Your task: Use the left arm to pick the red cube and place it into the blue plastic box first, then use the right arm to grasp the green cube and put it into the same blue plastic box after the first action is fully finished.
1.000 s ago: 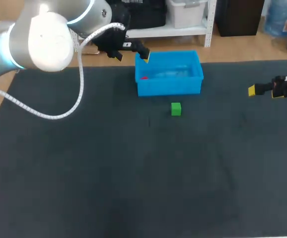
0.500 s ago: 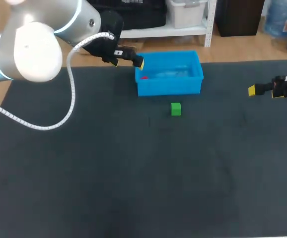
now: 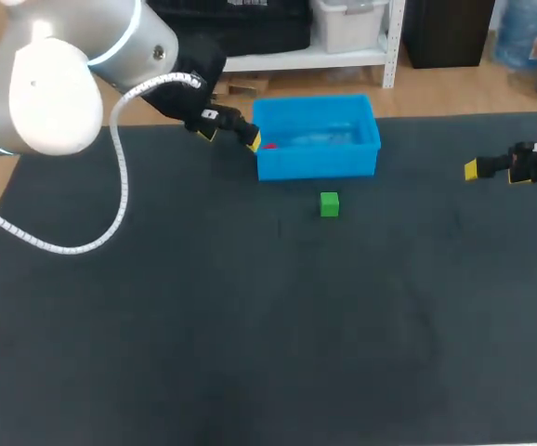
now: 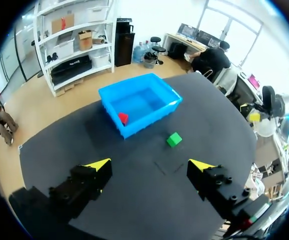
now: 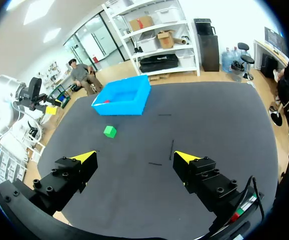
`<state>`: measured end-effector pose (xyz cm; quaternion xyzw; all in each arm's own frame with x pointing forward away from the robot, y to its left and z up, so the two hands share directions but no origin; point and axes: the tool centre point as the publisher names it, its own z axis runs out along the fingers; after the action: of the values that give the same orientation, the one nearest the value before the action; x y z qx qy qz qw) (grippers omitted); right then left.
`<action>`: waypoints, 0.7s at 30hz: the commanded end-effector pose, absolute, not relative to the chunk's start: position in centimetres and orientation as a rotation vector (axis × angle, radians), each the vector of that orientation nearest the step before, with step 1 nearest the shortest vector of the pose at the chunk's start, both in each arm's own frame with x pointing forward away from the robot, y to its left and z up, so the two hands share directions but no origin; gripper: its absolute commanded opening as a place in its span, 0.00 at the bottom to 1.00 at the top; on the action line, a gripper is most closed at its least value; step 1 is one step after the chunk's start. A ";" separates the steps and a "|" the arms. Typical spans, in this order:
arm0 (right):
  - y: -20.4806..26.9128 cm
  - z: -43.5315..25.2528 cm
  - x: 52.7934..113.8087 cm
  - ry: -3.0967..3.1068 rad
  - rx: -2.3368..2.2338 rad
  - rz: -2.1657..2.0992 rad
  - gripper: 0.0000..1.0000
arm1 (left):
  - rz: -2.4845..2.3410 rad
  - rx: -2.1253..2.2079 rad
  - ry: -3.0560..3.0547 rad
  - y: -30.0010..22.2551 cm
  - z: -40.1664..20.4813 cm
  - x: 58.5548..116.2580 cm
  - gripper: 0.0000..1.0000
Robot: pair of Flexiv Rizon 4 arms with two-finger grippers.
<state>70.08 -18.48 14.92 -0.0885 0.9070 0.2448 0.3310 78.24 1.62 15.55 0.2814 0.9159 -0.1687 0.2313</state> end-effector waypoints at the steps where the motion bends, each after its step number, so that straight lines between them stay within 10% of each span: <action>1: -18.5 14.9 70.1 2.372 -0.232 0.639 1.00 | -0.472 0.793 2.524 2.1 15.2 77.6 1.00; 21: -18.5 14.9 70.1 2.372 -0.232 0.639 1.00 | -0.525 0.906 2.533 2.4 14.7 73.7 1.00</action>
<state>70.08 -18.48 14.92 -0.0885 0.9070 0.2448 0.3310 74.24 1.90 14.71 0.3231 0.9073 -0.1844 0.1957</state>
